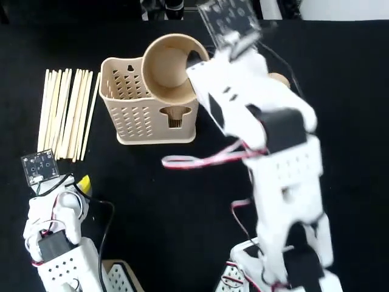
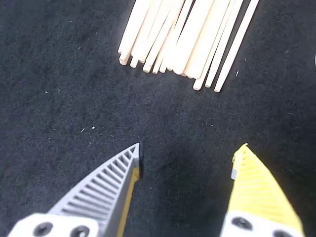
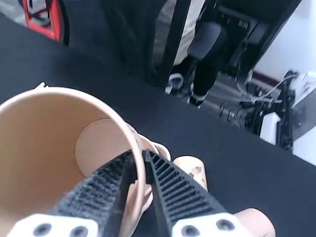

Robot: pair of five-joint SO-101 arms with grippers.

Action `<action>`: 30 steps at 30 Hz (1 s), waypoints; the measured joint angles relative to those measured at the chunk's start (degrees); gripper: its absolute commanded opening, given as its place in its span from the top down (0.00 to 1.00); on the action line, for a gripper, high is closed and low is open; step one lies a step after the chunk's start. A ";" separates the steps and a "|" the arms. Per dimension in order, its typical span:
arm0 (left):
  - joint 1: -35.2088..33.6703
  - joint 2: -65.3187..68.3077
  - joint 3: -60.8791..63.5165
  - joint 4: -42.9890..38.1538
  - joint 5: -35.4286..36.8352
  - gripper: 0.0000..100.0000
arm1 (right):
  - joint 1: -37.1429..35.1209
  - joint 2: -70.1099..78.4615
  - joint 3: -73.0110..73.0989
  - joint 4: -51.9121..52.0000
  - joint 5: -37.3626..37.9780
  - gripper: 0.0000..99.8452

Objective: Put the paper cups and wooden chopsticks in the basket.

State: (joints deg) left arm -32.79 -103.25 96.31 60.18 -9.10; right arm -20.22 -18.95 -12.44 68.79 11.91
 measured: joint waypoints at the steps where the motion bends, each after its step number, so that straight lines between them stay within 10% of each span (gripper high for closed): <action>1: 0.00 0.00 0.00 0.00 0.00 0.70 | 0.00 1.93 -1.05 0.00 0.00 0.99; 18: 0.00 0.00 0.00 0.00 0.00 0.70 | 3.08 11.87 -6.86 7.21 0.09 0.98; 24: 0.00 0.00 0.00 0.00 0.00 0.70 | 1.93 11.96 -6.86 7.82 -0.09 0.79; 30: 0.00 0.00 0.00 0.00 0.00 0.70 | 1.76 11.96 -6.86 7.82 -1.41 0.79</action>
State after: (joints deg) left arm -32.79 -103.25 96.31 60.18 -9.10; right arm -18.46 -6.99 -19.30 76.62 10.51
